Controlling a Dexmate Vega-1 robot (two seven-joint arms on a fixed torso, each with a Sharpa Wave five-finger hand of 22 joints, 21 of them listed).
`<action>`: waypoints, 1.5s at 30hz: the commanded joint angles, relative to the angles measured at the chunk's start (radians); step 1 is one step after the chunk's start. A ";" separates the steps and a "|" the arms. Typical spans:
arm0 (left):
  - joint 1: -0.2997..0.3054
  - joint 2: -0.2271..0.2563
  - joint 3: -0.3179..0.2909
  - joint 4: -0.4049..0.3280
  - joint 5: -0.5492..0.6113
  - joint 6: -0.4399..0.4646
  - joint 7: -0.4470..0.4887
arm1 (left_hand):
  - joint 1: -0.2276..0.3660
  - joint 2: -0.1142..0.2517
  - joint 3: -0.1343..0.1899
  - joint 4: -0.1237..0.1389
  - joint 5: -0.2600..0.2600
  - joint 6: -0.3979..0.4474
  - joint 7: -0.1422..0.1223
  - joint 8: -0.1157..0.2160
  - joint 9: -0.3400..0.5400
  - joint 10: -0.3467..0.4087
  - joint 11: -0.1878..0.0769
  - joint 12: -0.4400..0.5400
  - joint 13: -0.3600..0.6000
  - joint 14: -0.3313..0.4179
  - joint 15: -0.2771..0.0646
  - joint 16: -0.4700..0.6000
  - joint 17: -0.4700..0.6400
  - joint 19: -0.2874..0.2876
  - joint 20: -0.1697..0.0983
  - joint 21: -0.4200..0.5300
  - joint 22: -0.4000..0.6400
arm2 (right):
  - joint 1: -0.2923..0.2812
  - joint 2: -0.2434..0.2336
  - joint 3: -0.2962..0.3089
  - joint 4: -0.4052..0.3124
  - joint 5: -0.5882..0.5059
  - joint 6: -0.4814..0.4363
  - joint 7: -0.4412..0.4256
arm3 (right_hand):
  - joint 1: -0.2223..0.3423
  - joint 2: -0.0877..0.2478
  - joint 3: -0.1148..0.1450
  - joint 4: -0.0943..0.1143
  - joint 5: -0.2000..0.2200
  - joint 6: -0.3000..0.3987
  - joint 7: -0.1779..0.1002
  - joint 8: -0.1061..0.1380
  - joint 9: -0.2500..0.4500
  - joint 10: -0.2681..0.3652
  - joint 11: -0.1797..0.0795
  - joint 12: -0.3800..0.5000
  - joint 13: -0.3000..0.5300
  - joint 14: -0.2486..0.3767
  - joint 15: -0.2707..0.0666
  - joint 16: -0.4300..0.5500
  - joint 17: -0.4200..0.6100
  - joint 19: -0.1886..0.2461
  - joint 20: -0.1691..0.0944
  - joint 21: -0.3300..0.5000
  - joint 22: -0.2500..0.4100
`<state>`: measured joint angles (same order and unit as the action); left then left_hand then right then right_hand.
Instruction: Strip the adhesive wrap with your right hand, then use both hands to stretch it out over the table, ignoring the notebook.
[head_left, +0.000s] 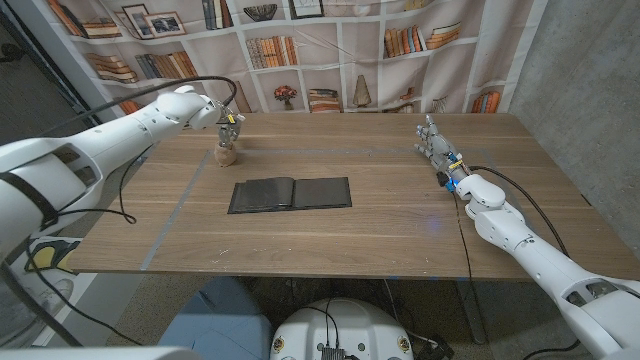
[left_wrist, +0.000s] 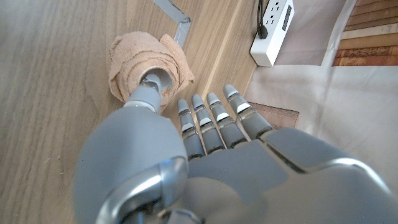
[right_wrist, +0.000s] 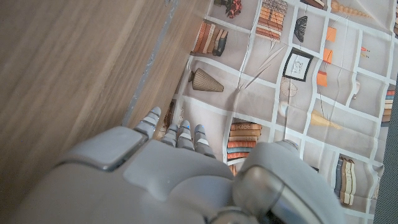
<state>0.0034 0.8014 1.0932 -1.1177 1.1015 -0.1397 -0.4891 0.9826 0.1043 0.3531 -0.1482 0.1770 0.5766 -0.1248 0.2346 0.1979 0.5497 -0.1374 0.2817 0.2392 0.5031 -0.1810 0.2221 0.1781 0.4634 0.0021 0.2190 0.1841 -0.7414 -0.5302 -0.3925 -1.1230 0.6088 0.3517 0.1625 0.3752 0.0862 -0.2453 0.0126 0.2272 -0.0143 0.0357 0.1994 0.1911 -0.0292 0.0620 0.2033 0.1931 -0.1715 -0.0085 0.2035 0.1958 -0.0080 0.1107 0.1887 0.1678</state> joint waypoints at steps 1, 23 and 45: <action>0.041 0.029 -0.042 -0.072 0.010 0.002 -0.042 | -0.015 -0.003 0.008 0.001 0.000 0.047 0.000 0.016 0.003 0.040 -0.008 0.018 0.010 0.045 -0.015 0.008 0.003 0.013 -0.004 0.010 0.003 | 0.010 0.007 -0.007 0.014 0.001 0.004 0.014 | 0.000 0.003 0.002 -0.003 -0.001 -0.001 0.000 -0.001 0.001 -0.003 -0.002 0.000 0.001 -0.021 -0.008 -0.002 0.002 0.003 0.001 0.000 0.003; 0.079 0.048 -0.065 -0.104 0.070 0.015 -0.084 | -0.027 -0.007 0.031 -0.009 0.000 0.146 -0.004 0.040 0.003 0.113 -0.035 0.037 0.032 0.120 -0.026 0.003 0.003 -0.001 0.002 0.004 0.004 | 0.046 0.022 -0.028 0.049 -0.010 -0.005 0.042 | 0.000 0.004 0.003 -0.004 -0.001 -0.002 0.000 -0.002 0.001 -0.003 -0.001 -0.001 0.001 -0.022 -0.008 -0.002 0.002 0.004 0.000 0.000 0.003; 0.106 0.045 -0.067 -0.140 0.133 0.027 -0.140 | -0.050 -0.040 0.033 -0.009 0.000 0.122 -0.002 0.020 0.003 0.073 -0.024 0.007 0.045 0.074 -0.016 -0.028 0.008 -0.013 -0.006 0.007 0.015 | 0.048 0.023 -0.034 0.047 -0.007 -0.019 0.052 | 0.000 0.005 0.004 -0.004 -0.001 -0.001 0.000 -0.001 0.001 -0.003 -0.002 -0.001 0.001 -0.022 -0.008 -0.002 0.002 0.002 0.001 0.000 0.003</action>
<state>0.0967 0.8488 1.0267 -1.2397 1.2054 -0.1169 -0.6029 0.9313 0.0763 0.3794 -0.1587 0.1770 0.7089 -0.1300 0.2585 0.1975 0.6375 -0.1611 0.2959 0.2800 0.6011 -0.1981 0.2017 0.1839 0.4627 -0.0061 0.2277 0.1935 -0.6946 -0.5076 -0.4234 -1.0761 0.6008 0.3381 0.2076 0.3752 0.0862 -0.2425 0.0097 0.2272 -0.0144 0.0357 0.1994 0.1911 -0.0293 0.0620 0.2033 0.1929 -0.1713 -0.0083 0.2035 0.1958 -0.0080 0.1107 0.1887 0.1678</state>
